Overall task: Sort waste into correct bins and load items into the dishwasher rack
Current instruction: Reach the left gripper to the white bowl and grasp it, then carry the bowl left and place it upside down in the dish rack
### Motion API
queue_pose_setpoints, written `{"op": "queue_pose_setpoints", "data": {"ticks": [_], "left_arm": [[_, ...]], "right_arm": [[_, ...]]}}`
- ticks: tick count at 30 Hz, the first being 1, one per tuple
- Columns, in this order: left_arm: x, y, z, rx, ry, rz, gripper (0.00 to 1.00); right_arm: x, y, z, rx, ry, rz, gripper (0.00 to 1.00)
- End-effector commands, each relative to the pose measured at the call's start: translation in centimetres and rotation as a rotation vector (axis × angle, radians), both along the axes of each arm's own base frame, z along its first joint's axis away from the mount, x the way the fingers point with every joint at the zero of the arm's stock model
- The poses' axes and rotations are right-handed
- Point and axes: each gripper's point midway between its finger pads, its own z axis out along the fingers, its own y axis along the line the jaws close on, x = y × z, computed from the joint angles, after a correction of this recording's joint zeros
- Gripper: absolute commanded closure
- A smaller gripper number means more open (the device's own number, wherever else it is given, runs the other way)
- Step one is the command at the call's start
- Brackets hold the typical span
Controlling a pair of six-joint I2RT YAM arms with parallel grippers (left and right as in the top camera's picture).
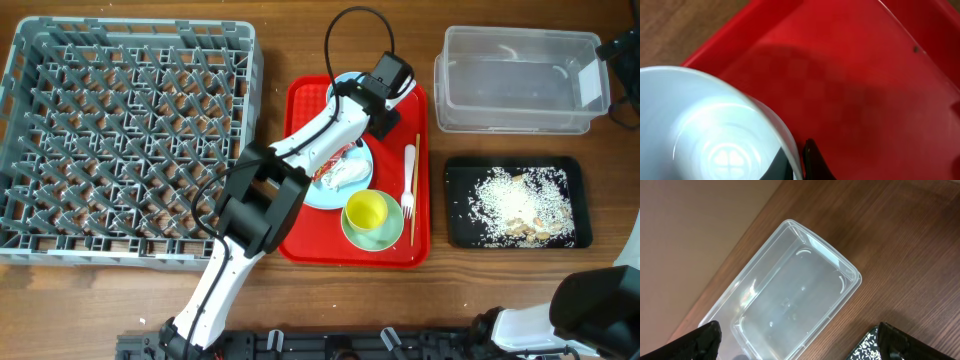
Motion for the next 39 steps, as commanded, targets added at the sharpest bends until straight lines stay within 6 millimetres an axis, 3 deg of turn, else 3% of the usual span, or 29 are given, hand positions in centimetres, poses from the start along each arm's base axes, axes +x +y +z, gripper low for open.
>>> {"op": "queue_pose_setpoints", "data": {"ticks": [1,8,11,13,17,21,24,26,29,30,35,39], "left_arm": [[1.0,0.6,0.0,0.099,-0.103,0.054,0.96],[1.4,0.3,2.0,0.167,-0.219,0.088,0.96],[1.9,1.3,4.4,0.148,-0.232,0.117,0.96],[2.7,2.6,7.0,0.110,-0.251,0.169,0.96],[4.7,6.9,12.9,-0.004,-0.275,0.298,0.96],[7.1,14.2,17.1,-0.019,-0.327,0.467,0.96],[7.7,19.0,17.9,0.052,-0.353,0.574,0.96],[7.8,21.3,17.2,0.005,-0.300,0.661,0.96],[7.5,22.4,15.1,-0.278,-0.040,0.650,0.96],[7.7,23.7,15.1,-0.347,0.001,0.685,0.96],[8.2,30.1,17.1,-0.548,0.064,0.770,0.96],[7.5,32.2,18.9,-0.792,0.178,0.740,0.96]], "right_arm": [[-0.1,0.1,1.0,-0.010,-0.021,-0.006,0.00],[-0.1,0.1,1.0,-0.009,-0.021,-0.006,0.00],[-0.1,0.1,1.0,-0.009,-0.021,-0.006,0.00],[-0.1,0.1,1.0,-0.010,-0.021,-0.006,0.01],[-0.1,0.1,1.0,-0.009,-0.021,-0.006,0.00],[-0.1,0.1,1.0,-0.009,-0.021,-0.007,0.00],[-0.1,0.1,1.0,-0.009,-0.021,-0.007,0.00],[-0.1,0.1,1.0,-0.009,-0.021,-0.007,0.00],[-0.1,0.1,1.0,-0.009,-0.021,-0.007,0.00],[-0.1,0.1,1.0,-0.009,-0.021,-0.007,0.00],[-0.1,0.1,1.0,-0.009,-0.021,-0.007,0.00],[-0.1,0.1,1.0,-0.009,-0.021,-0.007,0.00]]}}
